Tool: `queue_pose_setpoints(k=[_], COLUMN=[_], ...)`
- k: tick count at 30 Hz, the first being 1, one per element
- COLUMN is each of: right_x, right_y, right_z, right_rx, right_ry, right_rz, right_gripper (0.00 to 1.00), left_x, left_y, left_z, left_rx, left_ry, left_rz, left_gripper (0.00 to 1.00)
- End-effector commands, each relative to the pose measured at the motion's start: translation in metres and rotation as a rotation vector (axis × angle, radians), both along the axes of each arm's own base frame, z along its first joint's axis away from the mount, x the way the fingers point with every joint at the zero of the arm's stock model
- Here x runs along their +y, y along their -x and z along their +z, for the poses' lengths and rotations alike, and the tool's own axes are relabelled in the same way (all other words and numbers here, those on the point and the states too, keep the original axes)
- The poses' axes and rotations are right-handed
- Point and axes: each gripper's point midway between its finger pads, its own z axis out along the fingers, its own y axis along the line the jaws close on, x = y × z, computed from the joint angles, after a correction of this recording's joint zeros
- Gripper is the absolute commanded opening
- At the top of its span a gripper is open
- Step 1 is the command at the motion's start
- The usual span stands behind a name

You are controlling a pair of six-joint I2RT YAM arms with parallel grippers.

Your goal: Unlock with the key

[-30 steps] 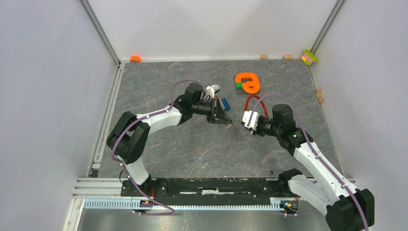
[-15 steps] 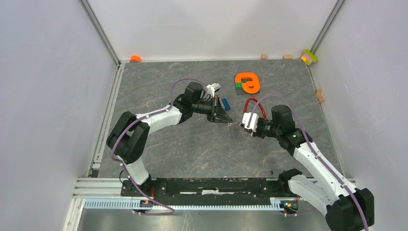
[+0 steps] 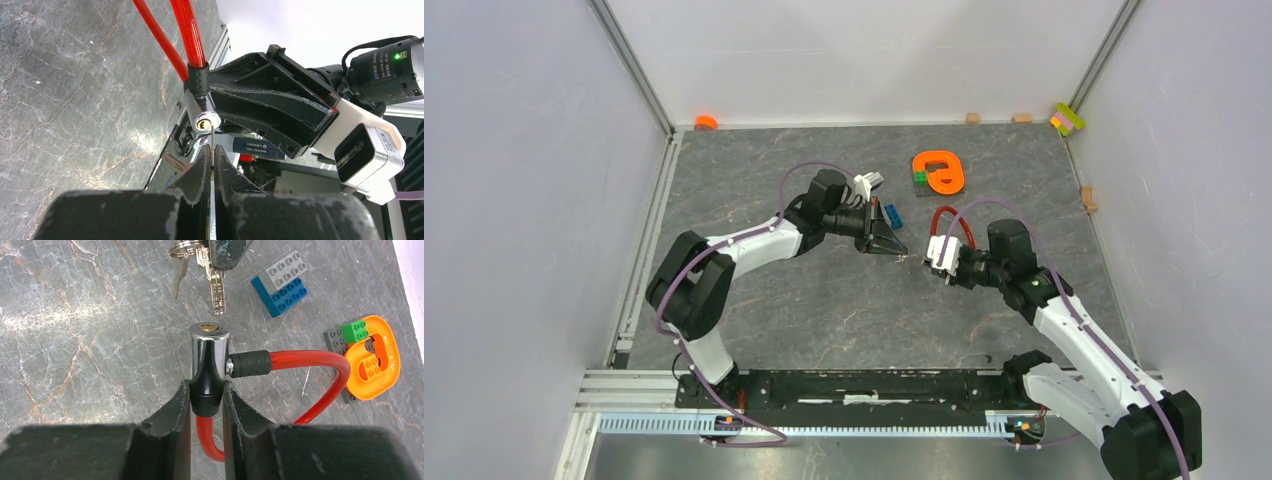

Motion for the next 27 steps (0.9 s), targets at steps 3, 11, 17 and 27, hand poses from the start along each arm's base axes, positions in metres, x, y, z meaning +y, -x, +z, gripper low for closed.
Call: queue_pose_setpoints(k=[3,11,17,27], right_x=[0.0094,0.0107,0.0105,0.0105], right_y=[-0.0084,-0.009,-0.0088,-0.0105], right_z=[0.0231,0.0258,0.0245,0.0259], right_rx=[-0.094,-0.093,-0.091,-0.091], right_ry=[-0.044,-0.053,-0.051,-0.05], right_rz=[0.035,0.035,0.034,0.031], right_gripper=[0.0,0.0,0.0,0.0], left_x=[-0.0069,-0.0071,-0.0069,-0.0097], left_y=[0.002,0.0031,0.0038,0.0072], left_z=[0.0095,0.0059,0.0055,0.0052], left_rx=[-0.052,-0.053,-0.053,-0.045], left_ry=[0.028,0.019,0.019,0.019], left_rz=[-0.049,-0.053,-0.056,-0.066], left_gripper=[0.02,0.02,0.02,0.02])
